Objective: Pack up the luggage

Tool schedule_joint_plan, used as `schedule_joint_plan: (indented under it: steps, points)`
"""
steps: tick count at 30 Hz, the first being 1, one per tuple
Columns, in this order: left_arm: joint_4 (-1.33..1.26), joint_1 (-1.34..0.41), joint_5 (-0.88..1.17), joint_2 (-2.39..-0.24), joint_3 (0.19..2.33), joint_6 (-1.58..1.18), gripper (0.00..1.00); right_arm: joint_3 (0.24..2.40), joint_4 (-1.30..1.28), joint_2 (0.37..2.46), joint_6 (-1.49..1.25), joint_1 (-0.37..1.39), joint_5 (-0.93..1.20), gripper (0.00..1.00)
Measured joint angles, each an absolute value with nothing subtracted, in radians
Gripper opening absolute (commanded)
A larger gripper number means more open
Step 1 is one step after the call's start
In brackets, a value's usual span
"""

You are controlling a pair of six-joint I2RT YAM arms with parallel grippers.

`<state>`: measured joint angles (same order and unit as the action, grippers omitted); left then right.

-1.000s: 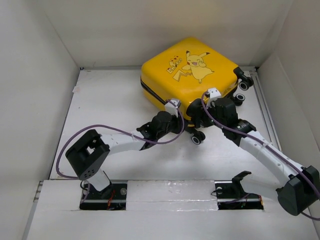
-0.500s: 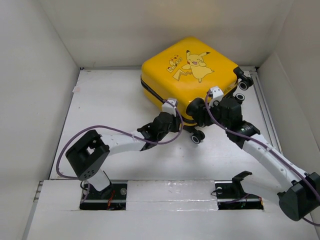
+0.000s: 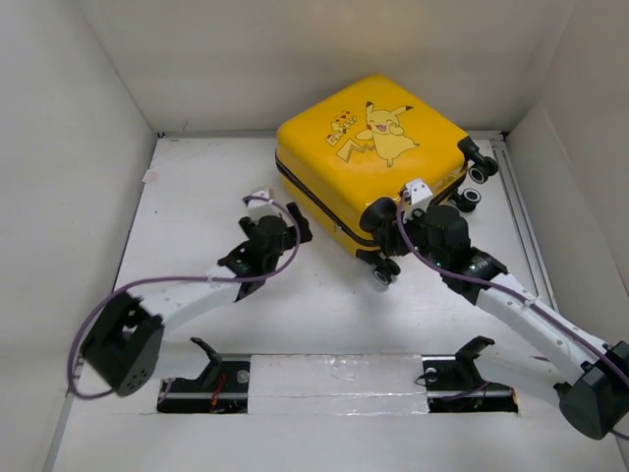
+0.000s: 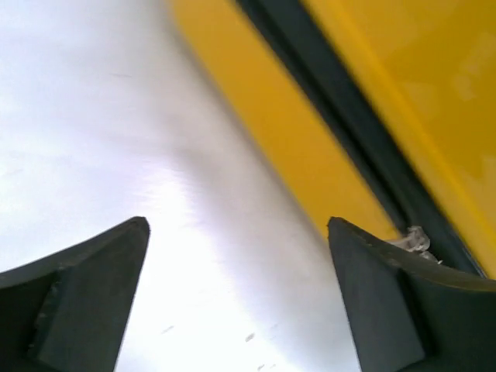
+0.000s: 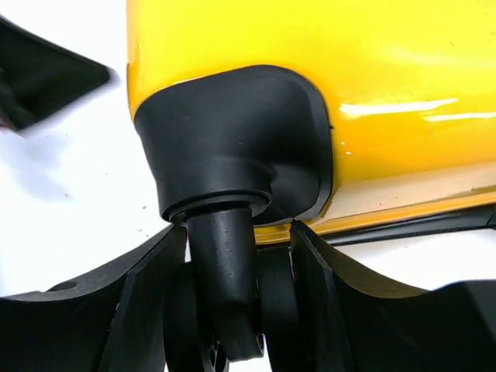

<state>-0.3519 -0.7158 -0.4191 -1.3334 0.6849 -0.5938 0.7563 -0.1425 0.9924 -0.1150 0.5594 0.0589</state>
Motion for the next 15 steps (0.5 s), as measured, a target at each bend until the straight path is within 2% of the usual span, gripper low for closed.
schedule_joint_plan:
  steps: [4, 9, 10, 11, 13, 14, 15]
  points:
    - [-0.255, -0.701, -0.472, -1.038, 0.550, -0.649, 1.00, 0.752, -0.138, 0.993, -0.131, 0.690, -0.035, 0.00]
    - [-0.137, -0.707, -0.473, -0.686, 0.523, -0.698, 1.00, 0.724, -0.166, 1.001, -0.215, 0.970, -0.144, 0.00]
    - [-0.116, -0.707, -0.471, -0.634, 0.523, -0.711, 1.00, 0.731, -0.178, 1.003, -0.240, 1.015, -0.163, 0.11]
    - [-0.096, -0.707, -0.469, -0.591, 0.522, -0.721, 1.00, 0.748, -0.197, 1.015, -0.262, 1.062, -0.184, 0.27]
    - [-0.063, -0.706, -0.458, -0.525, 0.522, -0.740, 1.00, 0.809, -0.256, 1.070, -0.294, 1.137, -0.241, 0.73]
    - [-0.044, -0.706, -0.453, -0.504, 0.522, -0.747, 1.00, 0.847, -0.288, 1.102, -0.300, 1.174, -0.263, 1.00]
    - [-0.021, -0.706, -0.448, -0.484, 0.522, -0.758, 1.00, 0.883, -0.299, 1.128, -0.300, 1.212, -0.281, 1.00]
